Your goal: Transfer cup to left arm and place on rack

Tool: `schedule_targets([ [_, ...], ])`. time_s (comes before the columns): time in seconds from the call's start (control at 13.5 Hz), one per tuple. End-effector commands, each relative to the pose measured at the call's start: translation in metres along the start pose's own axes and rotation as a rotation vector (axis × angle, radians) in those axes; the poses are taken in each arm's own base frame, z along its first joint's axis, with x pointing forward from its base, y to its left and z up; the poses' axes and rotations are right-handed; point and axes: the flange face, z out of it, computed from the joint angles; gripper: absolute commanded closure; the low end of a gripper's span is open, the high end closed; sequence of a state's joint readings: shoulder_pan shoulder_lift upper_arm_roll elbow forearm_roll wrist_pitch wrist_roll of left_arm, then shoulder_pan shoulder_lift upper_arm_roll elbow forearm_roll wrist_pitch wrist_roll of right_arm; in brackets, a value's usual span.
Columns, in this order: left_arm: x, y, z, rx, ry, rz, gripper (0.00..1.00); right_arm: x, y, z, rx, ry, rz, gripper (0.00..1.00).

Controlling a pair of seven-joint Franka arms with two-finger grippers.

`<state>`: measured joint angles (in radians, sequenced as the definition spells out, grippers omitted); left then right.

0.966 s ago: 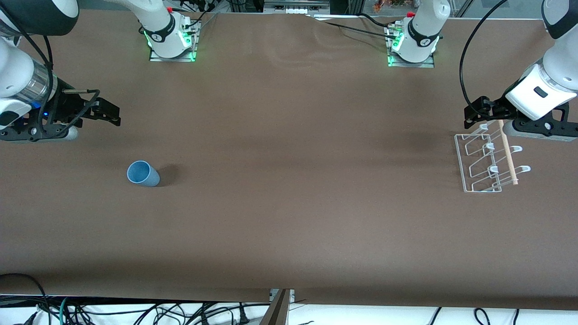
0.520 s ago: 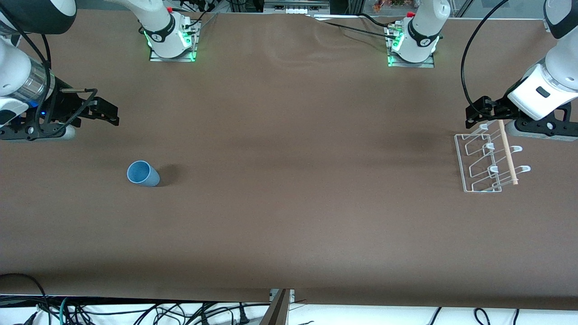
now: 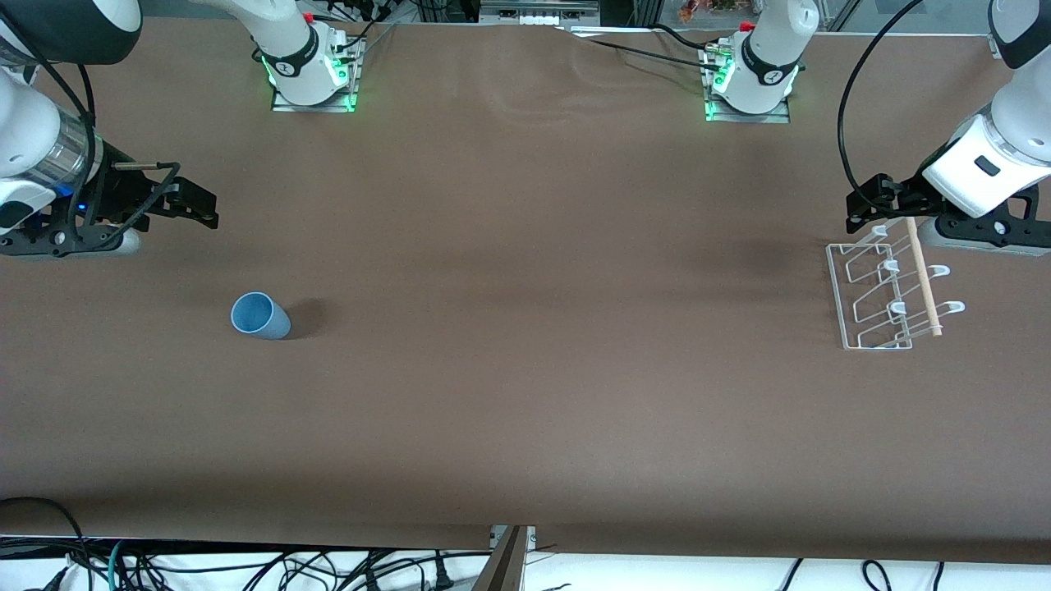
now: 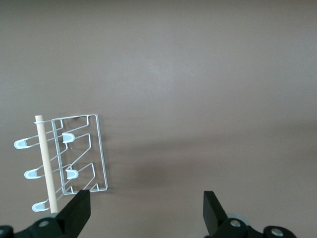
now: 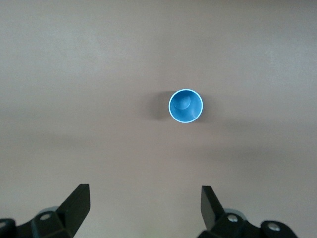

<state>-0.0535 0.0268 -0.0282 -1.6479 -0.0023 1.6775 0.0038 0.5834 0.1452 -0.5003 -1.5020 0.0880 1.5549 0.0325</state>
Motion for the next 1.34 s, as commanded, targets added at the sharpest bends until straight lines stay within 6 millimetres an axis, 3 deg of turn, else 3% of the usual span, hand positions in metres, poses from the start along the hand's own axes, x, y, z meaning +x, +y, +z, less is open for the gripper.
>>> schedule_targets([
  [0.0, -0.002, 0.003, -0.009, -0.016, 0.000, -0.009, 0.00, 0.000, 0.002, 0.002, -0.010, 0.003, -0.013, 0.01],
  [0.97, -0.002, 0.004, -0.008, -0.016, -0.001, -0.007, 0.00, 0.005, 0.005, 0.017, -0.024, -0.023, -0.025, 0.01],
  [1.26, -0.002, 0.004, -0.009, -0.016, 0.000, -0.007, 0.00, 0.012, 0.052, 0.052, -0.039, -0.029, -0.066, 0.01],
])
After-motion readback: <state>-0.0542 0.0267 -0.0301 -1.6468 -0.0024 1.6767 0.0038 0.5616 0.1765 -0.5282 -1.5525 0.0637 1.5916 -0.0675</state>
